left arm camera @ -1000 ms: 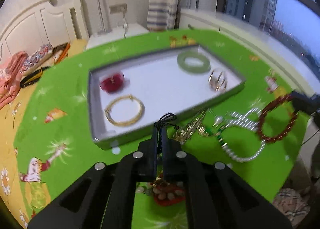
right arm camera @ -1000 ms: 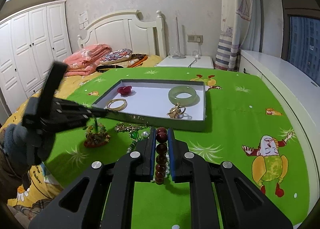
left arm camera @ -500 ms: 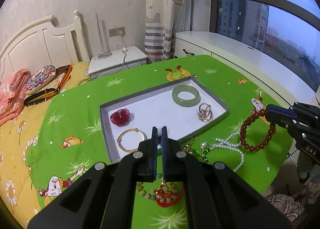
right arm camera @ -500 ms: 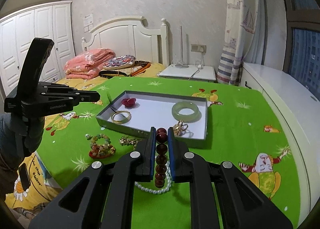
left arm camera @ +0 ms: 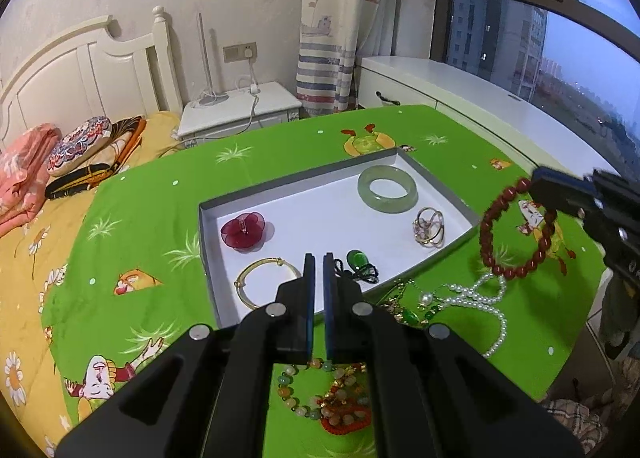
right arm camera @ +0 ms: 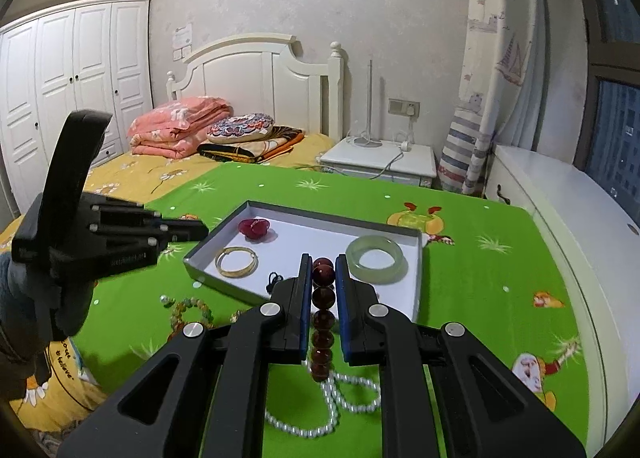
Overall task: Organize jewelry
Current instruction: 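Lower the green pendant into the tray with the left tool while the right tool holds the bracelet, then lower the red bead bracelet into the tray and open the right tool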
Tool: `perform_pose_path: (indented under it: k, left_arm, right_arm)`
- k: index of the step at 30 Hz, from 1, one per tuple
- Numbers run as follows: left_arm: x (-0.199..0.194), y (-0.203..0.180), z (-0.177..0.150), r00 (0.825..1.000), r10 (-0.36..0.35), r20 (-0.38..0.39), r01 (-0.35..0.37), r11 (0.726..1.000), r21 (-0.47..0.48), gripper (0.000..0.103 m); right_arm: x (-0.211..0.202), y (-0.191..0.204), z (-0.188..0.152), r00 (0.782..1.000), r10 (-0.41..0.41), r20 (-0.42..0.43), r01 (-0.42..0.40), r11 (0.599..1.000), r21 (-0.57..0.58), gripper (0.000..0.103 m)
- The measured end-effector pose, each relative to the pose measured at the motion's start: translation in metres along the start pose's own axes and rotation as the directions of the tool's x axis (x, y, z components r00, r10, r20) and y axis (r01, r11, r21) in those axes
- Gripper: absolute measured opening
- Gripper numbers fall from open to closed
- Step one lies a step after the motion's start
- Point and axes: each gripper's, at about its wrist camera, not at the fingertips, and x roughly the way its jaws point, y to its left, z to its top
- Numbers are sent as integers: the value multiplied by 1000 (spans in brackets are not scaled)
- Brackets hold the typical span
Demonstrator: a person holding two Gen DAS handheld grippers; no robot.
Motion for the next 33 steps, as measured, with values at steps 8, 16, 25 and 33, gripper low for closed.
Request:
perform_pose_path:
  k: [8, 16, 25, 33]
  left_arm:
    - [24, 7, -18, 999, 29, -40, -31, 999, -44, 5]
    - [34, 16, -39, 995, 74, -60, -77, 995, -59, 16]
    - [26, 21, -63, 988, 146, -47, -149, 986, -72, 65]
    - [23, 15, -84, 988, 142, -62, -149, 981, -125, 81]
  right_arm:
    - [63, -3, 27, 999, 20, -30, -19, 999, 27, 13]
    - [138, 6, 51, 992, 97, -76, -87, 989, 118, 13]
    - [159, -16, 33, 988, 43, -151, -13, 982, 190, 38]
    - [104, -23, -8, 987, 36, -154, -10, 986, 167, 45]
